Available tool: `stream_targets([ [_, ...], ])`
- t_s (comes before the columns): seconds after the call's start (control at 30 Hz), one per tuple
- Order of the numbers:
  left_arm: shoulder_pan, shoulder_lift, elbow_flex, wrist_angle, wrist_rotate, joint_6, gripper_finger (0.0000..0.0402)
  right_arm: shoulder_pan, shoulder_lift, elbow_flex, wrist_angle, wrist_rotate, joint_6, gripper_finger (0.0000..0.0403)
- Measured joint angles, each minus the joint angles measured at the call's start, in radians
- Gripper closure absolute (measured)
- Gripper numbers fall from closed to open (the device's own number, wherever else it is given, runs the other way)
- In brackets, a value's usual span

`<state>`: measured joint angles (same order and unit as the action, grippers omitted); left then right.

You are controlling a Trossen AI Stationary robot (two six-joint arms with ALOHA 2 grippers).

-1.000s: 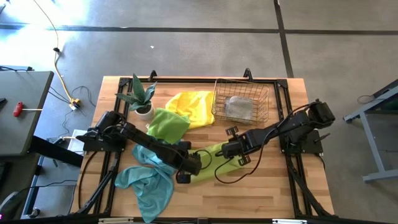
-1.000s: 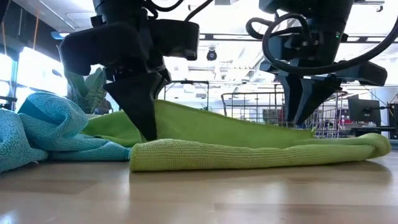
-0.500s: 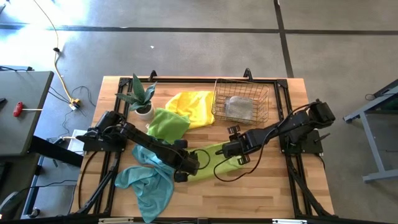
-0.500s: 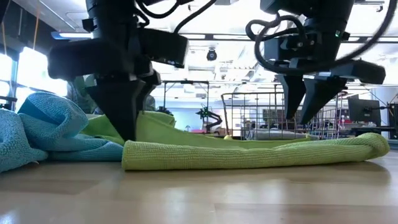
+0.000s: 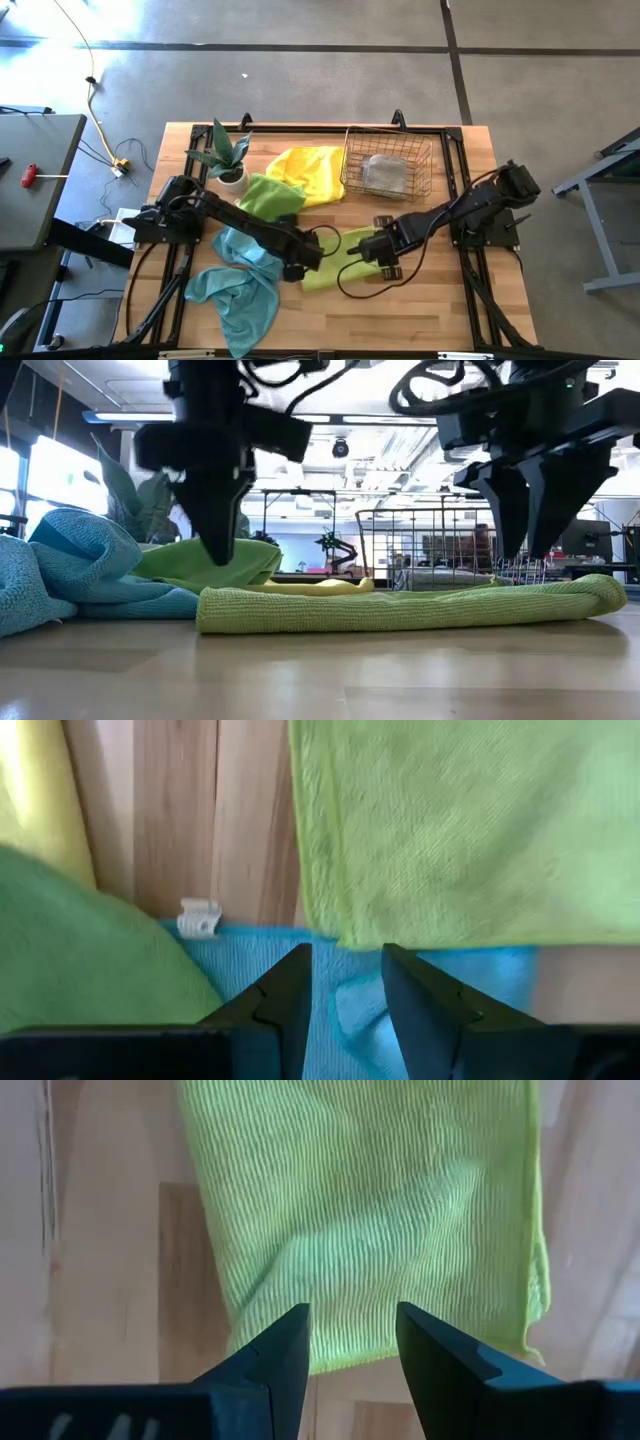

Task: Fold microfiber towels
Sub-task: Fold the light green microfiber towel

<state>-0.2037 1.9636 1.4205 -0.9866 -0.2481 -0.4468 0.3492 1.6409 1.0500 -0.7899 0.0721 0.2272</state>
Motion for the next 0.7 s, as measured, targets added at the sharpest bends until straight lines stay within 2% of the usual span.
stream_targets([
  [0.1,-0.022,0.0,0.034,0.058,-0.001,0.018,0.0287,0.014,0.0,-0.016,0.045,0.049,0.001,0.0259],
  [0.23,-0.061,0.0,0.029,0.243,0.0,0.072,0.0287,0.014,-0.001,-0.071,0.087,0.061,0.004,0.0259],
  [0.5,-0.083,0.0,-0.038,0.451,-0.026,0.093,0.0287,0.011,-0.001,-0.175,0.148,0.081,-0.019,0.0259],
  [0.63,-0.077,0.009,-0.108,0.555,-0.026,0.058,0.0287,0.011,-0.001,-0.2,0.159,0.151,-0.077,0.0259],
  [0.7,-0.076,0.01,-0.133,0.556,-0.024,0.042,0.0287,0.009,-0.001,-0.203,0.156,0.177,-0.105,0.0259],
])
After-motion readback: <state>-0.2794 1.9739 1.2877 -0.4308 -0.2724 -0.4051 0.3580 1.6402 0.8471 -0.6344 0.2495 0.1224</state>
